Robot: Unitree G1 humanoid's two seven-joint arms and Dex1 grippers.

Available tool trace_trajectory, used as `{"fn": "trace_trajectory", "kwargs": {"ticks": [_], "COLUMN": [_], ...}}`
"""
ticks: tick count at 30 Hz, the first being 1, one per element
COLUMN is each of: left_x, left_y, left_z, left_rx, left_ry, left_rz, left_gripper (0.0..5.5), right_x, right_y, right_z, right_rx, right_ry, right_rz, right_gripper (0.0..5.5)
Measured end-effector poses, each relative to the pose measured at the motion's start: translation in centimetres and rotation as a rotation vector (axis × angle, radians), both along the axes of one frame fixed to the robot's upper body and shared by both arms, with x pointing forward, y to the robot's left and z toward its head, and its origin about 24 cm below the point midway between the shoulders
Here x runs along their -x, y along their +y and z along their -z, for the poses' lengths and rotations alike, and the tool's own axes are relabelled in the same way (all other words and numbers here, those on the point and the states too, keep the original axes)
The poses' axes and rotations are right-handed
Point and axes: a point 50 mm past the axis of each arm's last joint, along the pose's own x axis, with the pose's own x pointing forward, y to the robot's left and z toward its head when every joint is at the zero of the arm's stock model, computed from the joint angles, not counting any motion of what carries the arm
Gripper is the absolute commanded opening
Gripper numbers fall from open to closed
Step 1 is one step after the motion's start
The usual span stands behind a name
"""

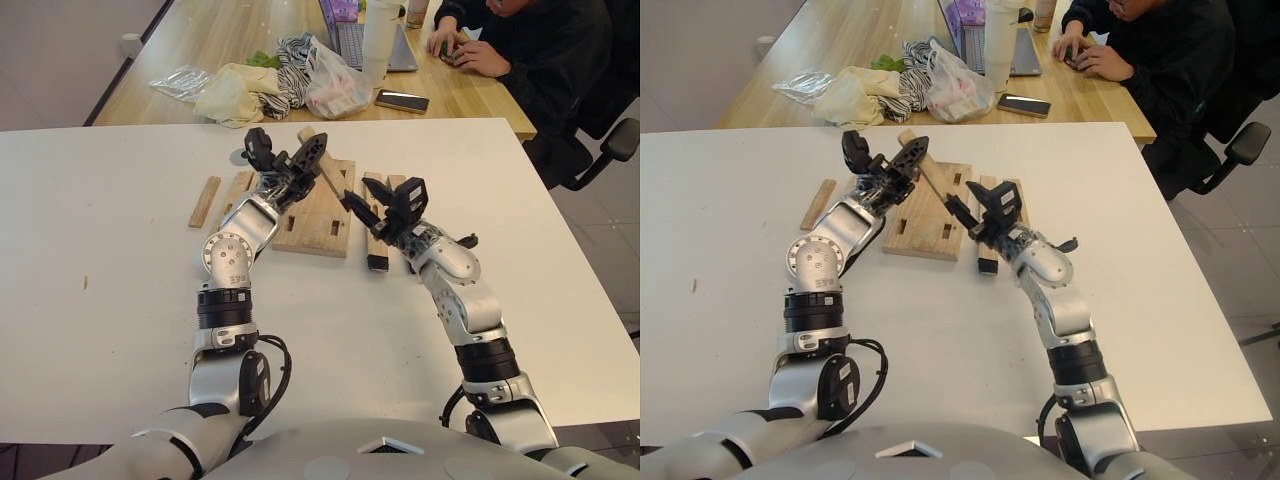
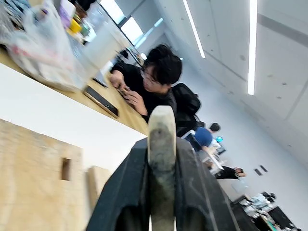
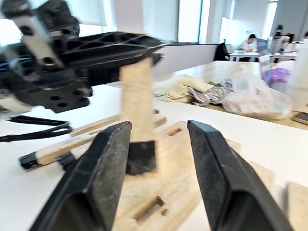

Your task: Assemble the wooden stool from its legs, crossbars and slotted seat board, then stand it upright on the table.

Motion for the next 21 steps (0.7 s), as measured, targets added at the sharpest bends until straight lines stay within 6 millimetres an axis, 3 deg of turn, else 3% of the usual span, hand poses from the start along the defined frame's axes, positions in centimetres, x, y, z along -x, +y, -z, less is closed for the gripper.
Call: {"fn": "trace_trajectory", "kwargs": {"ticks": [5, 8, 12, 17, 21], "left_x": [-1.4, -2.9, -3.9, -4.0, -4.2], "left_y": [3.1, 6.5, 9.2, 9.7, 9.6], "left_z": [2.2, 2.4, 3.1, 4.9, 4.7], "left_rx": [-0.216, -0.343, -0.436, -0.504, -0.48], "left_ry": [-0.048, -0.137, -0.179, -0.155, -0.182], "left_rz": [-0.209, -0.412, -0.53, -0.558, -0.558], "left_gripper": [0.37, 0.37, 0.37, 0.37, 0.37], "right_x": [-0.4, -0.5, -0.6, -0.6, -0.7], "right_y": [-0.8, -0.8, -0.8, -0.9, -0.8], "right_z": [0.9, 1.0, 1.2, 1.4, 1.5], "right_rx": [0.029, 0.042, 0.045, 0.048, 0.051], "right_ry": [0.032, 0.031, 0.037, 0.045, 0.05], "right_rz": [0.051, 0.057, 0.059, 0.056, 0.048], "right_gripper": [2.84, 2.84, 2.84, 2.84, 2.84]}}
